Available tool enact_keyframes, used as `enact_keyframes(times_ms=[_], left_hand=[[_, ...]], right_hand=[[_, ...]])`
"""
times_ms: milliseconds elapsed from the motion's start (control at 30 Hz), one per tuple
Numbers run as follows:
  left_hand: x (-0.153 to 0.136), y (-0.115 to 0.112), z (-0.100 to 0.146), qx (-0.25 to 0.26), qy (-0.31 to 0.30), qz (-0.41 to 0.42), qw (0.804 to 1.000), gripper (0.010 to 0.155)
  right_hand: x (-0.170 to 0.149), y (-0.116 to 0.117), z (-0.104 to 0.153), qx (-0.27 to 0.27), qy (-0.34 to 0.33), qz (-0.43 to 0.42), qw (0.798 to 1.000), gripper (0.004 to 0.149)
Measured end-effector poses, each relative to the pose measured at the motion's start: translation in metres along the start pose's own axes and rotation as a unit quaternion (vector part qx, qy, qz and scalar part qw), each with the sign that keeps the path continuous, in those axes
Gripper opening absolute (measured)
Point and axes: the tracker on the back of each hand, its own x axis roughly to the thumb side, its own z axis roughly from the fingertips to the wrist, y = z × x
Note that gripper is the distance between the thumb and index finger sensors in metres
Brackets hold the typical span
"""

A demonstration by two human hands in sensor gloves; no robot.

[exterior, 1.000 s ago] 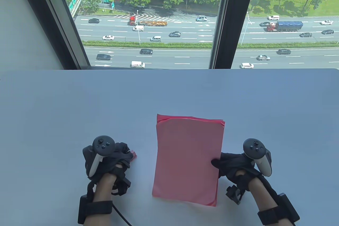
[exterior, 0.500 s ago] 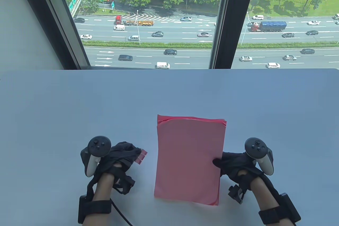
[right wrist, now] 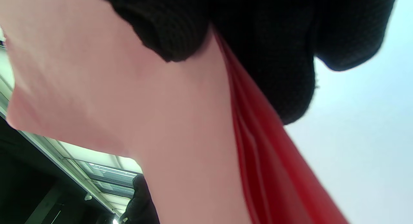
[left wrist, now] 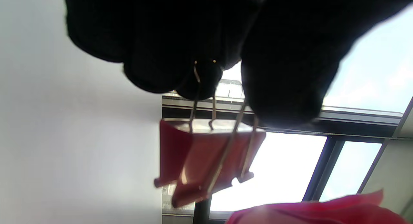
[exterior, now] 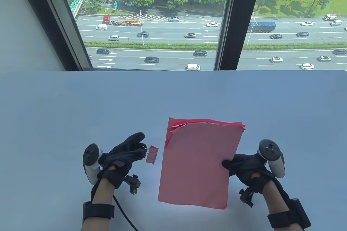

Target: Clip paper with binder clip (Left hand to clip)

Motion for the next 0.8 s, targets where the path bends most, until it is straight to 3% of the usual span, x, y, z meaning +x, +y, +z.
enact_keyframes(times_ms=[133,333,700,800], left_hand=[[0.000,-0.008,-0.002,-0.038,0.001,-0.013,0.999,0.075],[0.004,-0.013,-0.001,-0.050,-0.001,-0.036,0.998,0.076],[0.015,-0.013,0.007,0.023,-0.018,-0.113,0.993,0.075],[0.016,-0.015,0.007,0.024,-0.027,-0.091,0.995,0.075]], right_hand=[[0.000,0.000,0.001,-0.001,0.003,0.004,1.000,0.043],[0.000,-0.002,0.002,-0.016,0.012,0.028,0.999,0.043],[0.000,0.004,0.001,0.005,0.014,0.035,0.999,0.043],[-0.001,0.009,0.000,0.017,0.020,0.043,0.999,0.043]])
